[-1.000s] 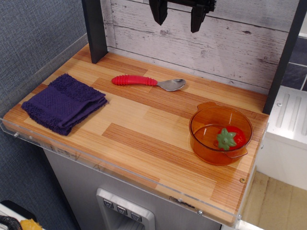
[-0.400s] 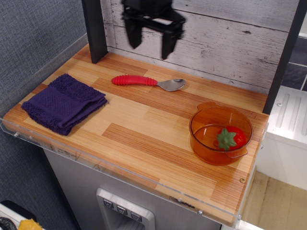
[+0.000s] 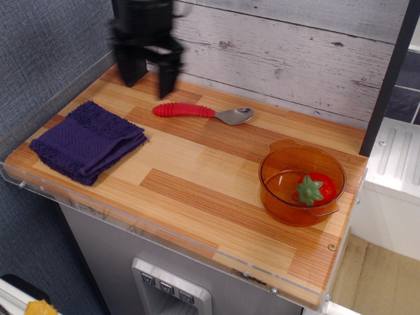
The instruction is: Move the purple towel to the front middle edge of the table.
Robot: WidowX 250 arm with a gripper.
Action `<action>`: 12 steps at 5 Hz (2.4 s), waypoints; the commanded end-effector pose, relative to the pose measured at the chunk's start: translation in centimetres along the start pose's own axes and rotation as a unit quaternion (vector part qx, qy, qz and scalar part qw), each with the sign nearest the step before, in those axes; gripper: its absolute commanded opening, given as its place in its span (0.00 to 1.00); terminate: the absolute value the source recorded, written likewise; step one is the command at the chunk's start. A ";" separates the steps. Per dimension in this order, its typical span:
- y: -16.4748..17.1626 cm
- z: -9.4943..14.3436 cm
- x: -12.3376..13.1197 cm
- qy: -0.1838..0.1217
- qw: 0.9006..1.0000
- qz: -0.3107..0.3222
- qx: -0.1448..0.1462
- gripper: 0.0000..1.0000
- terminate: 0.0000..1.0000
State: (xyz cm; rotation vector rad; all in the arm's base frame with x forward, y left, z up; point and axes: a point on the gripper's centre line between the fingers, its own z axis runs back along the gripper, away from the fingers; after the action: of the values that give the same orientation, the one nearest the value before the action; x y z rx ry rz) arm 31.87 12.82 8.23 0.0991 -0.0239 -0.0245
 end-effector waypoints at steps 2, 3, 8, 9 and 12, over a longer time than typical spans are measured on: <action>5.7 -1.9 -4.9 -0.016 0.998 -0.038 0.053 0.00 0.00; 6.9 -3.6 -5.4 -0.013 0.998 -0.024 0.052 0.00 0.00; 2.2 -6.0 -6.7 -0.024 0.998 -0.006 -0.057 0.00 0.00; 0.6 -5.7 -6.5 -0.024 0.998 -0.005 -0.060 0.00 0.00; -5.5 -5.8 -6.4 -0.004 0.996 -0.025 -0.081 0.00 0.00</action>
State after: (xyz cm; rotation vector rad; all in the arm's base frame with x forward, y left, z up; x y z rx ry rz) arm 25.54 8.34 1.25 -0.0620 -0.0279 -0.0648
